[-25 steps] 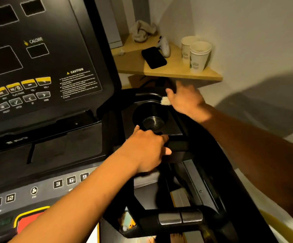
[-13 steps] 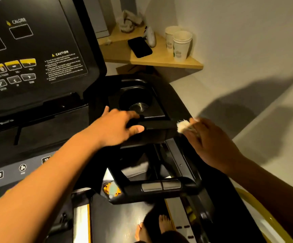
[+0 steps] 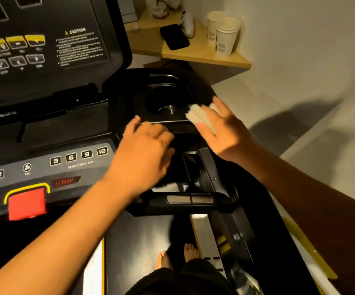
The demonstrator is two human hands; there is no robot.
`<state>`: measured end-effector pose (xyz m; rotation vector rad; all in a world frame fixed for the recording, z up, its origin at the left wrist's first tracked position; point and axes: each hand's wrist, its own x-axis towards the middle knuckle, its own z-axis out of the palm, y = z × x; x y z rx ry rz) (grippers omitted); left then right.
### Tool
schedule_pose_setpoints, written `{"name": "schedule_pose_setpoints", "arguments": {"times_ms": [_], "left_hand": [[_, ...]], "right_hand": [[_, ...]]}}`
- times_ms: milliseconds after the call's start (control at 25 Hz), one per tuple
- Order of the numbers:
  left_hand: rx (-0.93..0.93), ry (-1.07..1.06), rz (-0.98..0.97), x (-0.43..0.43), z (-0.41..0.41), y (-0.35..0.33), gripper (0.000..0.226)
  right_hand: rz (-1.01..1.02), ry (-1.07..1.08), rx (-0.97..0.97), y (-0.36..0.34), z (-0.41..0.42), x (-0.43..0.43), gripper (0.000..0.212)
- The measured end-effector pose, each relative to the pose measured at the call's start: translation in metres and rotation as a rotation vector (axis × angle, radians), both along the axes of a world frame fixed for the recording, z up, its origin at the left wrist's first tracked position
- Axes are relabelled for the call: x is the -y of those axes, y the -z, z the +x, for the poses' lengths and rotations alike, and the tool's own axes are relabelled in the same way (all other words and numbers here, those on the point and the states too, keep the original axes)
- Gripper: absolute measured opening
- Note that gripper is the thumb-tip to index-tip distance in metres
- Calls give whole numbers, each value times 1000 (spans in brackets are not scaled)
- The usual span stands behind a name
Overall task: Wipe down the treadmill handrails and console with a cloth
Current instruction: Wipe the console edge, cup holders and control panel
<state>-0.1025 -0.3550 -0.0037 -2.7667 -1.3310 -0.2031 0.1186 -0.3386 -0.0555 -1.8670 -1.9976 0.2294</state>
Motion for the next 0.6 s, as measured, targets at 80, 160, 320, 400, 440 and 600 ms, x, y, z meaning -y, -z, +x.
{"name": "schedule_pose_setpoints", "arguments": {"times_ms": [80,160,320,400,440,600], "left_hand": [[-54,87,-51,49,8,20,32],[-137,98,-126,88,14,43,41],[-180,53,-98,100,15,61,61],[-193,49,-73,97,14,61,59],[-196,41,-68,97,14,62,57],[-32,24,-71,99,14,64,26]], "right_hand": [[-51,-46,-4,9,17,60,56],[-71,-102,40,14,27,117,57],[-29,-327,94,-1,31,156,49],[-9,-329,37,-13,13,127,52],[12,-325,34,-14,1,103,50],[-56,-490,624,7,-38,35,32]]}}
